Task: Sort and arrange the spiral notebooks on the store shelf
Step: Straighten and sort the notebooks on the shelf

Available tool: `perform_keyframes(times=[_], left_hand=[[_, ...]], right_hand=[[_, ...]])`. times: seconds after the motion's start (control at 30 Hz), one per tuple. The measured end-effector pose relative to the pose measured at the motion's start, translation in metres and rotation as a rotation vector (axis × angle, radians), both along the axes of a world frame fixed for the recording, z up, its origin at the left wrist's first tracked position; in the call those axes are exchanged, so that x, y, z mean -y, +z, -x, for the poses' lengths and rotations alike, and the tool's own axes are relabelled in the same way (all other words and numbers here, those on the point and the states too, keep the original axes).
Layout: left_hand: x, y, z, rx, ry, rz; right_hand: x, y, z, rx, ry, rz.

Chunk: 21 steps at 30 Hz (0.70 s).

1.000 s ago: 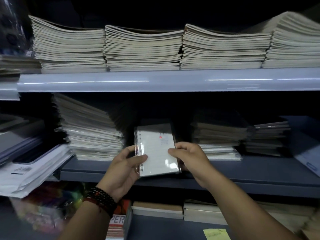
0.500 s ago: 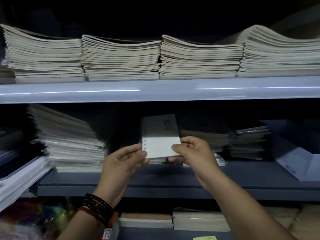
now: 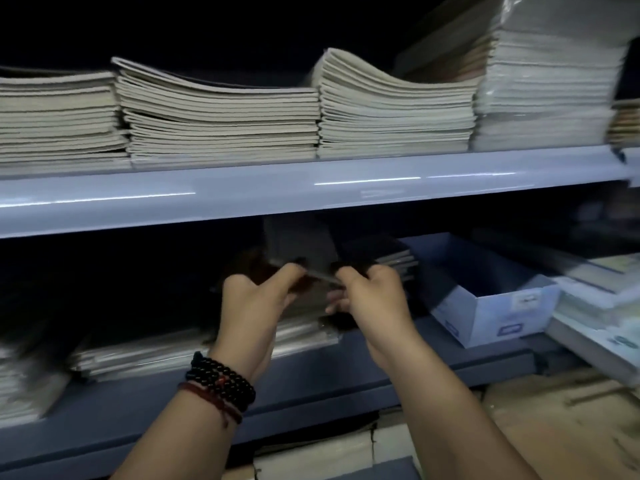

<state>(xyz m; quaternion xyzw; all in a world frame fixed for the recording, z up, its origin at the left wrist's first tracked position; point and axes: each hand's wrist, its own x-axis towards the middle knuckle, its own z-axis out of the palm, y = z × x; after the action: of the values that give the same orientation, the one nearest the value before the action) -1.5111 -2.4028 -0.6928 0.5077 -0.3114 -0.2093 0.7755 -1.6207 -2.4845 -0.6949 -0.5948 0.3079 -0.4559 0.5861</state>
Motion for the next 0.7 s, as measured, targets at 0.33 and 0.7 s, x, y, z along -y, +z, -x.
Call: perform_keyframes(times=[0.33,0.7], left_hand=[[0.069,0.01,0.058,0.731,0.286,-0.231],[0.093,0.005,0.064,0.585,0.276,-0.177]], right_hand=[[0.026,0.02,0.026,0.041,0.033,-0.052],[0.045,0.004,0.027,0.111,-0.047,0.037]])
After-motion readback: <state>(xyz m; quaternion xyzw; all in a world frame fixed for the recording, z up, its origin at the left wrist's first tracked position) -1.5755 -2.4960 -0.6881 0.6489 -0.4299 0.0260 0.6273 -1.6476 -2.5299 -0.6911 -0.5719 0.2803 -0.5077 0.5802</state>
